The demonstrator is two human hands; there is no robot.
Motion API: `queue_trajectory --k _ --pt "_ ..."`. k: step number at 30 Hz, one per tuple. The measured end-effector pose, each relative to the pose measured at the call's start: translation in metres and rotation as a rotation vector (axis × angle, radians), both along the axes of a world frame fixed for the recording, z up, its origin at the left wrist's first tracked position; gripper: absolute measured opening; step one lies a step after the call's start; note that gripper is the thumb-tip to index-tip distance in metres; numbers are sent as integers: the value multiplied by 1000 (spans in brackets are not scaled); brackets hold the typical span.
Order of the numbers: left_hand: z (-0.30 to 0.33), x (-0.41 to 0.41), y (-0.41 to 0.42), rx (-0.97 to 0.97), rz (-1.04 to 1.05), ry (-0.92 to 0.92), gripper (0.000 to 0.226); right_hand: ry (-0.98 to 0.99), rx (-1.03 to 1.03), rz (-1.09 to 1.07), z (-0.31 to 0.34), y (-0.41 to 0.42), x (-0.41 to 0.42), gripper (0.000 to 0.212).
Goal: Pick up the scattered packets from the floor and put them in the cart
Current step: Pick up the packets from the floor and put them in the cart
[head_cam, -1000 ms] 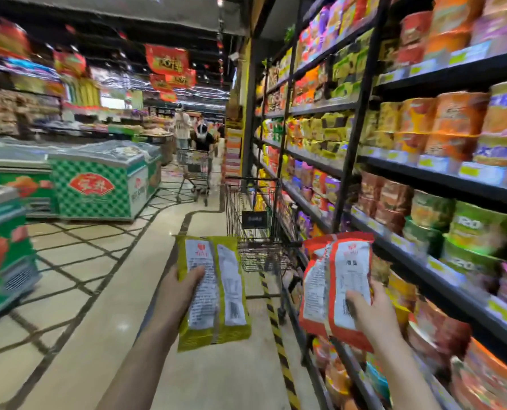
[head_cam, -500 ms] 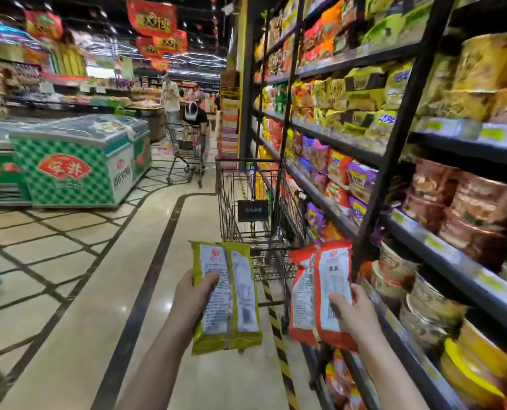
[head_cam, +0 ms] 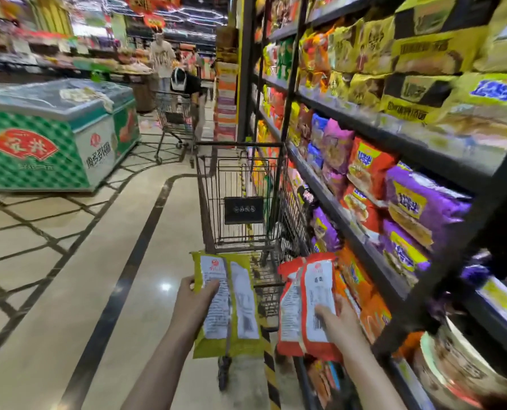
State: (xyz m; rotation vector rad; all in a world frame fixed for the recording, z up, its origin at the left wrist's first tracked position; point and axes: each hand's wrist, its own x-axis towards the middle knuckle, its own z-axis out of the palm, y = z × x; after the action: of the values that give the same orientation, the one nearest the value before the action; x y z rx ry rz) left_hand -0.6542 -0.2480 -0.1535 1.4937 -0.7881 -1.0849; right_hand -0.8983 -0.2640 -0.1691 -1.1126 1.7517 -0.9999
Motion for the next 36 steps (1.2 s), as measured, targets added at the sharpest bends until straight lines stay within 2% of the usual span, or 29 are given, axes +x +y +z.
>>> queue_trajectory --k 5,9,13,16,18,25,29,34,36 --pt "-14 -18 -107 123 38 -87 50 35 58 65 -17 -118 -19 35" --pt "-33 -19 -186 188 77 -185 51 89 106 122 -35 -200 -21 24" --pt "-55 -19 -270 172 70 -258 36 132 160 138 -58 -288 -7 48" --pt "-86 -15 -343 184 26 -313 37 123 204 164 -78 -359 9 43" --pt "-111 -8 -393 214 23 -332 38 144 254 192 -96 -409 22 49" --pt "-209 29 -530 425 23 -293 49 211 441 297 -182 -555 59 52" --pt "-268 51 -582 490 54 -331 34 141 545 331 -234 -608 74 55" --pt "-341 68 -616 599 100 -303 60 89 638 274 -325 -647 88 44" --pt "-365 73 -622 598 96 -289 61 64 678 292 -355 -658 90 37"
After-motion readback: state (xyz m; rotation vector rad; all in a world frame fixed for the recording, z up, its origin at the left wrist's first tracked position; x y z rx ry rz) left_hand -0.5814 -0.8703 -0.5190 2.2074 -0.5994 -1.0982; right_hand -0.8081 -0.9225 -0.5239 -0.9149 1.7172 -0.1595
